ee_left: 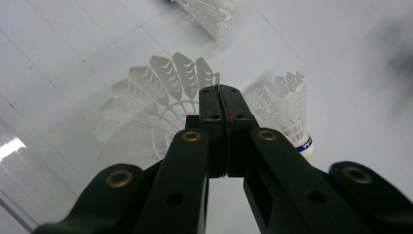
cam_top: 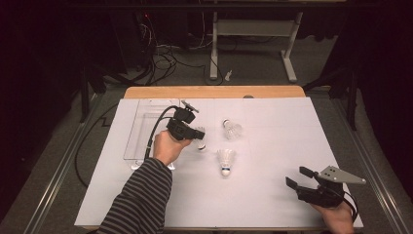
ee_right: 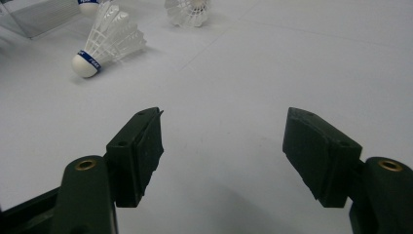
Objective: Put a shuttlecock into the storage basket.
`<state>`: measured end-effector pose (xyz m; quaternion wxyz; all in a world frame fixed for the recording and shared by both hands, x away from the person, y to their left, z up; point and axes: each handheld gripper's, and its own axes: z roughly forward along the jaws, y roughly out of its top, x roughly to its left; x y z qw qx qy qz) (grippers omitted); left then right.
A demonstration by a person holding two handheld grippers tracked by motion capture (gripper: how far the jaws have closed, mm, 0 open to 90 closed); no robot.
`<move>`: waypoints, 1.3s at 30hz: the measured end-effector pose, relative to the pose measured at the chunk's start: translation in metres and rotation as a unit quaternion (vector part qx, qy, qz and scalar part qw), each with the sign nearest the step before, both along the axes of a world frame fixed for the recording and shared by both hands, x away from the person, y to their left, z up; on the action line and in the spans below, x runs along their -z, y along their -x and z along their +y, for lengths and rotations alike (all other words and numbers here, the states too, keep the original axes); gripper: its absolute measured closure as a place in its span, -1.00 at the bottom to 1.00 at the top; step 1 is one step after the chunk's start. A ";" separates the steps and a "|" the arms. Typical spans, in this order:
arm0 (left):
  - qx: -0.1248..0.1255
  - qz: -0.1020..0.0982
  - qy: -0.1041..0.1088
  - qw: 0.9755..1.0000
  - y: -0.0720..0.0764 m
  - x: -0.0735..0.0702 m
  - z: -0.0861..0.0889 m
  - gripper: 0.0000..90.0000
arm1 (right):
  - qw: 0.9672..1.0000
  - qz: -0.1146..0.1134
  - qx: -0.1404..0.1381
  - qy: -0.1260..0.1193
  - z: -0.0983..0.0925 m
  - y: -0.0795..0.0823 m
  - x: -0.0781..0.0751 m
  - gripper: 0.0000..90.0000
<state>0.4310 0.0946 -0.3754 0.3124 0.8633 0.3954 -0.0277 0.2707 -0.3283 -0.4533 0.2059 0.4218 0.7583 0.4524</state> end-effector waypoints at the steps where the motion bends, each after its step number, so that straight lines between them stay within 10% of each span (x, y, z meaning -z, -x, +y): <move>1: -0.001 -0.001 0.001 1.000 0.001 -0.001 0.000 0.98 | 1.000 0.000 0.000 0.000 0.000 0.000 0.000 -0.30; 39: -0.009 -0.032 0.034 0.999 0.018 -0.017 0.021 0.98 | 1.000 0.000 0.000 0.002 0.000 0.000 0.000 -0.30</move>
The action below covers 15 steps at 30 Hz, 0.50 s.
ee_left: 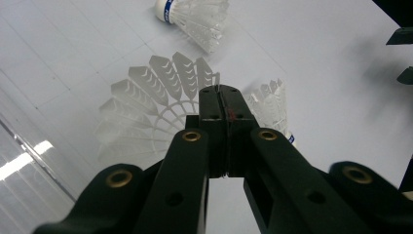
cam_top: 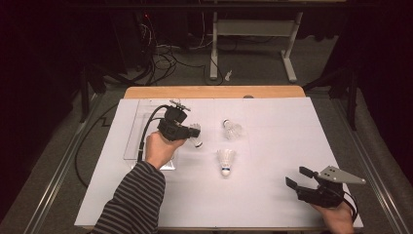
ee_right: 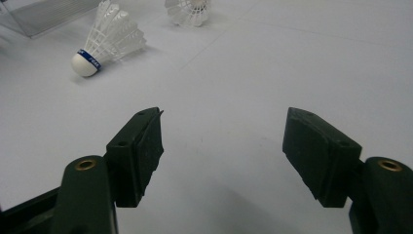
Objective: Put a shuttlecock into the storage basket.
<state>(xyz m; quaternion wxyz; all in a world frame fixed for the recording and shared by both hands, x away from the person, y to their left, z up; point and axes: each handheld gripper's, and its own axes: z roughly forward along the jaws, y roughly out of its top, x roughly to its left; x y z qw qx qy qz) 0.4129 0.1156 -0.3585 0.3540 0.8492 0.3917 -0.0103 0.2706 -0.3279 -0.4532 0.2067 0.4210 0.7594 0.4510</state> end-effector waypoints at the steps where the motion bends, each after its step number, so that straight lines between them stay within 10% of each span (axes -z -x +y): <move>1: -0.002 0.000 0.001 1.000 0.001 0.000 0.001 0.98 | 1.000 0.000 0.000 0.000 0.000 0.000 0.000 -0.30; 15: -0.001 -0.010 0.015 1.000 0.007 -0.007 0.006 0.98 | 1.000 0.001 0.000 -0.001 0.000 0.000 0.000 -0.30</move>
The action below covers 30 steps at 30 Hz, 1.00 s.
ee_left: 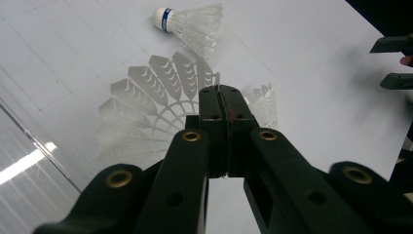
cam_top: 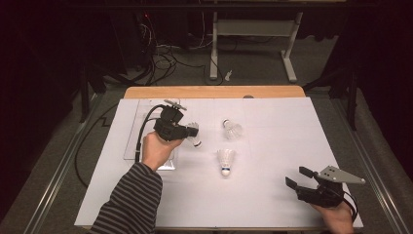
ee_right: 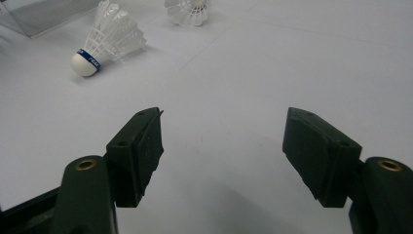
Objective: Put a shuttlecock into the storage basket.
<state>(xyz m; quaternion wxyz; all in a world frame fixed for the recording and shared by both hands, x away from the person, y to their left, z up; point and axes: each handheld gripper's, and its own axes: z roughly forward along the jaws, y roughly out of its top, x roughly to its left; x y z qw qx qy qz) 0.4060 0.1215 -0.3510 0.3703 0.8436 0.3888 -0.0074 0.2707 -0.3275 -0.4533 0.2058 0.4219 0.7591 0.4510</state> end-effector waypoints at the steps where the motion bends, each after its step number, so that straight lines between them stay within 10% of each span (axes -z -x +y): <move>1: -0.001 -0.001 0.000 1.000 0.000 0.000 0.001 0.98 | 1.000 0.000 0.001 -0.001 0.000 0.000 0.000 -0.30; 30: -0.040 -0.026 0.016 0.999 0.008 -0.015 0.034 0.98 | 1.000 -0.001 0.001 0.001 0.000 0.000 0.000 -0.30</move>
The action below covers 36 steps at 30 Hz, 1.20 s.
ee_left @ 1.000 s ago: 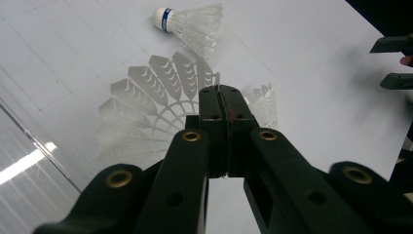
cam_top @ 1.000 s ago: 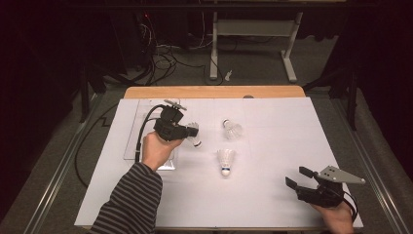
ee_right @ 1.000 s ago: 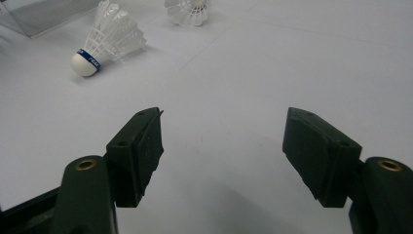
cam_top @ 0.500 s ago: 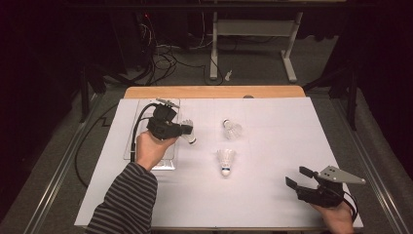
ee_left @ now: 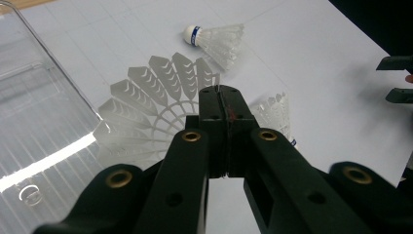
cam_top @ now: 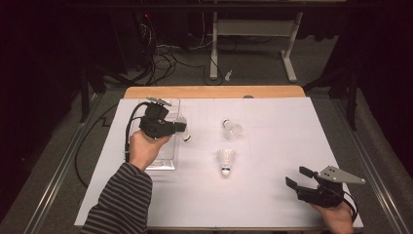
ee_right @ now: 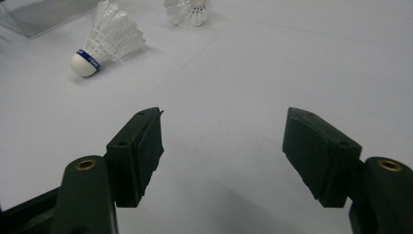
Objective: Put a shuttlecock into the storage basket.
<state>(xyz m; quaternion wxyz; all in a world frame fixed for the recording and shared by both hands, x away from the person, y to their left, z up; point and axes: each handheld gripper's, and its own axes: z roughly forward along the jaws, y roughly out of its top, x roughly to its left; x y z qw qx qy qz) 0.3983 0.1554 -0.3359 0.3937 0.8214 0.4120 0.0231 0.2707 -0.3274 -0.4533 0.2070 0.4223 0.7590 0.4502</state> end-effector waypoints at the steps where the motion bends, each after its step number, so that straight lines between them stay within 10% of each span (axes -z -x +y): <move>1: -0.002 0.000 0.002 1.000 0.000 0.000 0.001 0.98 | 1.000 0.000 0.000 0.000 0.000 0.000 0.000 -0.30; 36: -0.047 -0.009 -0.003 0.999 0.005 -0.006 0.035 0.98 | 1.000 0.000 -0.001 0.000 0.000 0.000 0.000 -0.30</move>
